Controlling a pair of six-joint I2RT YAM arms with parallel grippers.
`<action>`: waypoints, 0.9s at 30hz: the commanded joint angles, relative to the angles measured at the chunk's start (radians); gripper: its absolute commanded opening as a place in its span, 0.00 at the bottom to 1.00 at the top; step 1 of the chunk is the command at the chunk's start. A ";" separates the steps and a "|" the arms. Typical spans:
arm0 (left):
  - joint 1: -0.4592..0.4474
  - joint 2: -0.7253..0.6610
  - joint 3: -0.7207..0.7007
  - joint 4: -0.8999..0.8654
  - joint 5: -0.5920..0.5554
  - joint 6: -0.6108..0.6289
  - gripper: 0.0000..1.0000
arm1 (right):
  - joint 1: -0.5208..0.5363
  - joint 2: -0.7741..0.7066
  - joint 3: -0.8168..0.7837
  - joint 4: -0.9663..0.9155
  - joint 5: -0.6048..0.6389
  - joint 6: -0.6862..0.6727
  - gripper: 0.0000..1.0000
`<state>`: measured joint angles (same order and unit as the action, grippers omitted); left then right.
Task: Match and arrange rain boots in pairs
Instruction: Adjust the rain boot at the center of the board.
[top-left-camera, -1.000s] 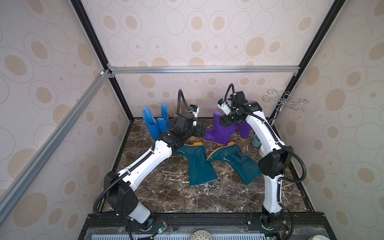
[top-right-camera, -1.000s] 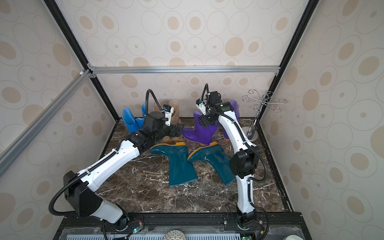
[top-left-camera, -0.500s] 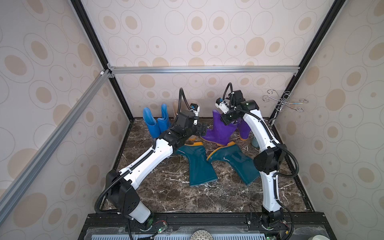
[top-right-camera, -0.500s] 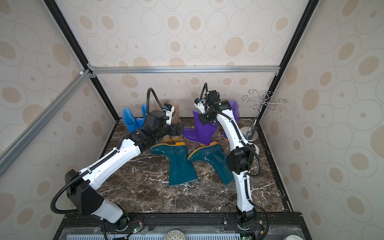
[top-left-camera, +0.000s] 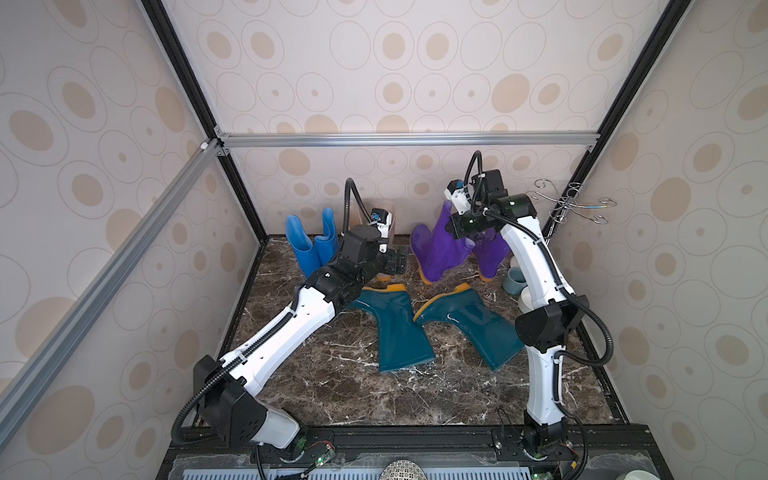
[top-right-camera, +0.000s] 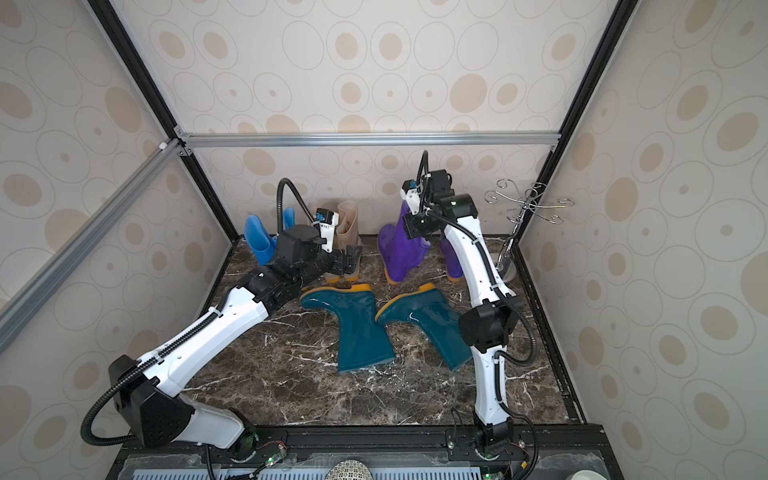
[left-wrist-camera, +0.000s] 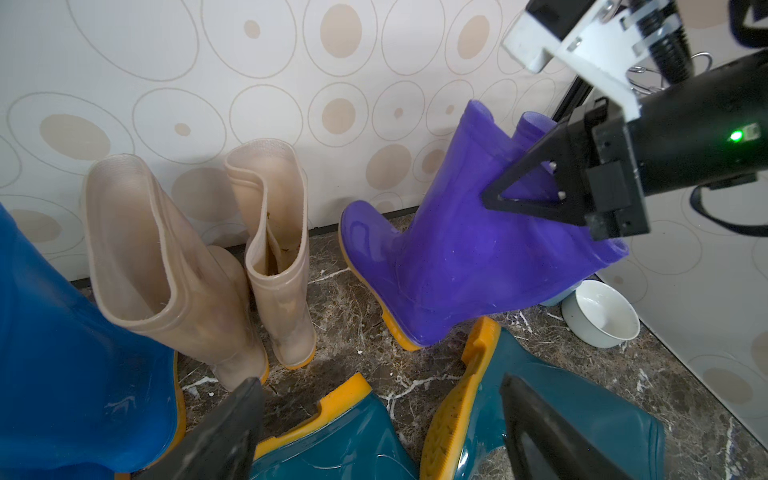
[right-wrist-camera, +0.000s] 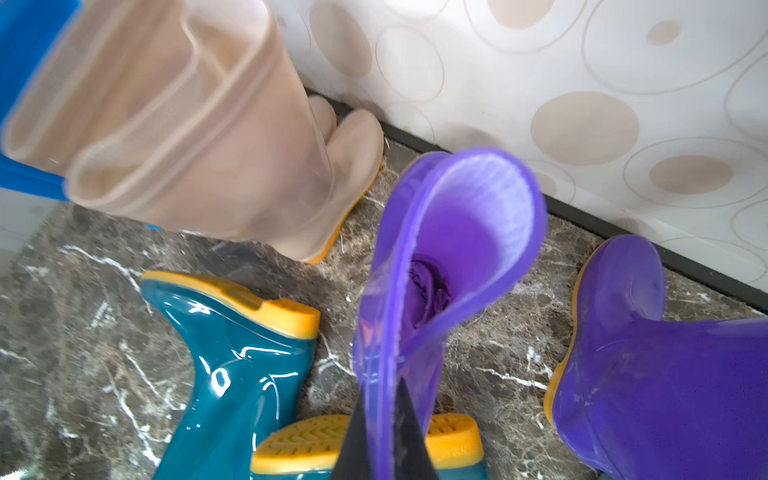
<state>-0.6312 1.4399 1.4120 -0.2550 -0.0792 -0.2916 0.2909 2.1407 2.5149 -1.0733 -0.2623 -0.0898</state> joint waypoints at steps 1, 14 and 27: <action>-0.009 -0.033 -0.022 0.031 -0.020 0.004 0.88 | -0.006 -0.062 0.024 0.093 -0.055 0.013 0.00; -0.009 -0.062 -0.059 0.050 -0.031 0.017 0.88 | -0.007 -0.016 0.025 0.090 -0.050 0.079 0.00; -0.009 -0.072 -0.053 0.022 -0.030 0.009 0.88 | 0.062 0.137 0.116 0.045 0.119 0.025 0.00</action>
<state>-0.6315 1.3891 1.3476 -0.2321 -0.0994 -0.2913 0.3386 2.2875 2.5710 -1.0595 -0.1574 -0.0387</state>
